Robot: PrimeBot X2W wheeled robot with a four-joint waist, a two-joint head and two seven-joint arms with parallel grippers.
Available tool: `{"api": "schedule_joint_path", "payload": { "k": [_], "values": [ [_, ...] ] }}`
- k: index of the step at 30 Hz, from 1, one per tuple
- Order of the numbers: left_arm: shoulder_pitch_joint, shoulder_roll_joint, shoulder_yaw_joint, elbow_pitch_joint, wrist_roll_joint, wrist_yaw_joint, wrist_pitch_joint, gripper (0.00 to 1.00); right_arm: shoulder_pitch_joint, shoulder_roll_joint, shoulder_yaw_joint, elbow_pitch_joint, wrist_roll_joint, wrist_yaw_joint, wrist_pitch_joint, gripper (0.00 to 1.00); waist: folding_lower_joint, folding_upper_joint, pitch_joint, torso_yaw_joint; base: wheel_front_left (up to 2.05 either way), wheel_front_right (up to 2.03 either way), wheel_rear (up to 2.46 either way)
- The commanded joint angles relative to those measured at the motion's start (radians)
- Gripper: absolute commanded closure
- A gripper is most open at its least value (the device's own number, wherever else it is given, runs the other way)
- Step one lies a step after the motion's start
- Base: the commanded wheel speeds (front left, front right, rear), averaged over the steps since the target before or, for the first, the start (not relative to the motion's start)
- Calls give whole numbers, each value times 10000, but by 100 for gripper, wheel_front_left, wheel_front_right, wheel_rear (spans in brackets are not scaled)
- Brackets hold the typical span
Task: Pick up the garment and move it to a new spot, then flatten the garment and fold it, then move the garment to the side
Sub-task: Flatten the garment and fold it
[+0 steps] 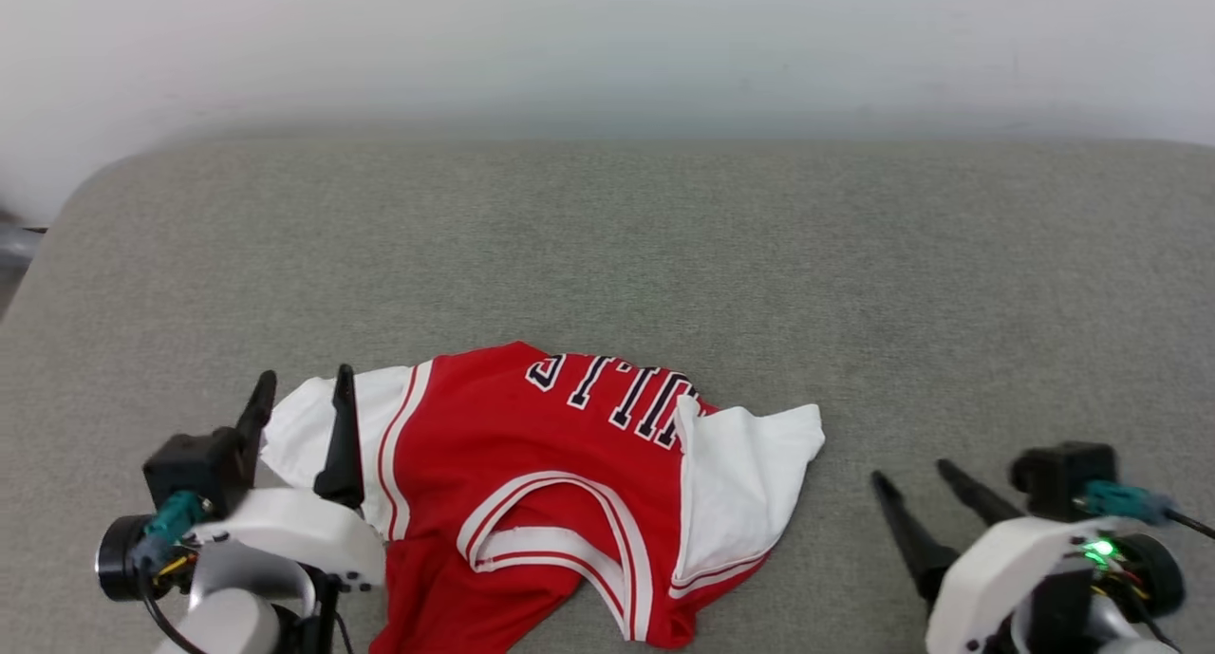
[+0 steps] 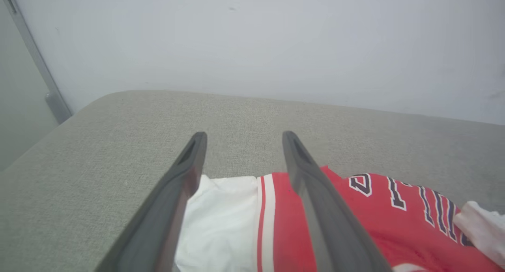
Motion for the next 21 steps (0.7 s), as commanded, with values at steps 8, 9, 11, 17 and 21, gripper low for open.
{"api": "schedule_joint_path", "payload": {
  "k": [8,9,11,17,21],
  "values": [
    [747,-696,324,-1138,1218,-128,-36,0,-1365,-710,1812,284,923,-7,1988,0,1,0,154,814,0,0,0],
    [776,-780,350,-1175,1285,-175,-36,0,-1534,-749,2004,345,1036,-7,2139,0,1,0,182,912,0,0,0],
    [836,-923,372,-1203,1408,-238,-36,0,-1883,-835,2368,456,1175,-7,2375,0,1,0,252,1098,0,0,0],
    [783,-1380,434,-1111,1660,-539,-37,0,-2757,-1034,3167,1082,1415,-6,2915,0,1,0,458,1569,0,0,0],
    [741,-1651,502,-929,1762,-754,-37,0,-3152,-1206,3455,1550,1497,-7,3319,0,1,0,569,1734,0,0,0]
  ]
}}
